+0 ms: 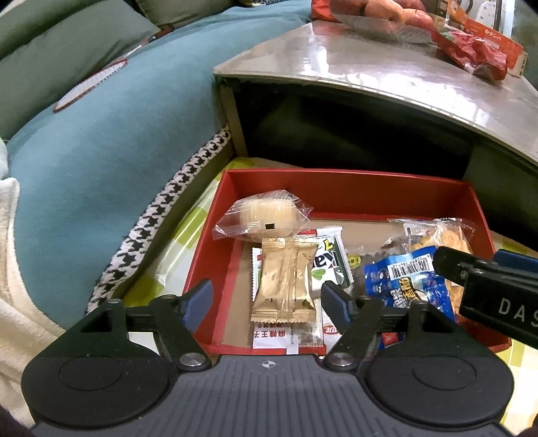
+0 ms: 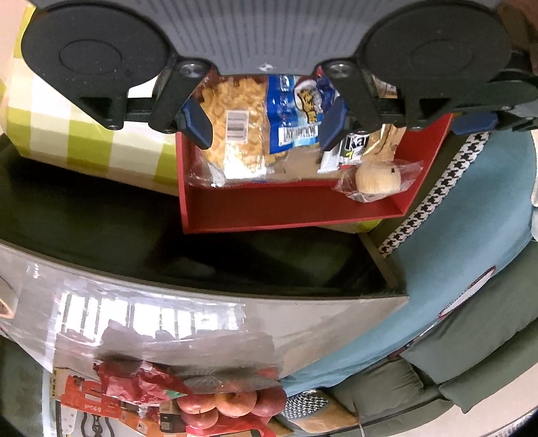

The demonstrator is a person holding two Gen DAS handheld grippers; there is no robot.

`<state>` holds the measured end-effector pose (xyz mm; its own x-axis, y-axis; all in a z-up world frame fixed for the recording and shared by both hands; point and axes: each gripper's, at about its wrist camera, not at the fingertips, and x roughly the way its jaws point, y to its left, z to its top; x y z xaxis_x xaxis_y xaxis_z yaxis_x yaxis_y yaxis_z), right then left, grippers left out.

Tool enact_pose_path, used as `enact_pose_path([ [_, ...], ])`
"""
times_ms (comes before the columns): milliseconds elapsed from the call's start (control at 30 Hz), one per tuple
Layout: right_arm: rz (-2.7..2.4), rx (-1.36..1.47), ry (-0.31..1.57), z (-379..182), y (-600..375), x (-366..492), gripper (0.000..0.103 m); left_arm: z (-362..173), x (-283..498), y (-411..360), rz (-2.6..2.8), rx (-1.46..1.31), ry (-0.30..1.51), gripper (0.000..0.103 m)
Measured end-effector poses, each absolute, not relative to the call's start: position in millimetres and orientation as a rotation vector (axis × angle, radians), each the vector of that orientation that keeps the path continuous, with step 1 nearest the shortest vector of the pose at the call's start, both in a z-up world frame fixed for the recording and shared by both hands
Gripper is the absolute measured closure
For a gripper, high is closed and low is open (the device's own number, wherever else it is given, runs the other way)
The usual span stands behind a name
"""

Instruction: Organize snacks

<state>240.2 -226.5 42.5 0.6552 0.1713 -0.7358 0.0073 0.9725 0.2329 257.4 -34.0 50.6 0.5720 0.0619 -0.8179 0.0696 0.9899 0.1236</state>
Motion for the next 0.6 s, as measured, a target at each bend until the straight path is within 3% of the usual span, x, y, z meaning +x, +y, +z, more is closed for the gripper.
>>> enact_pose_path([
  [100, 0.093, 0.225, 0.852, 44.0, -229.0, 231.9, 0.022, 52.7, 250.9, -33.2, -0.004, 0.148, 0.958, 0.023],
  [200, 0.083, 0.220, 0.844, 47.6, -230.9, 220.7, 0.022, 55.0, 243.4, -30.7, -0.009, 0.142, 0.955, 0.015],
  [600, 0.064, 0.175, 0.799, 65.2, -231.7, 171.0, 0.021, 67.9, 205.7, -27.5, 0.017, 0.194, 0.890, 0.013],
])
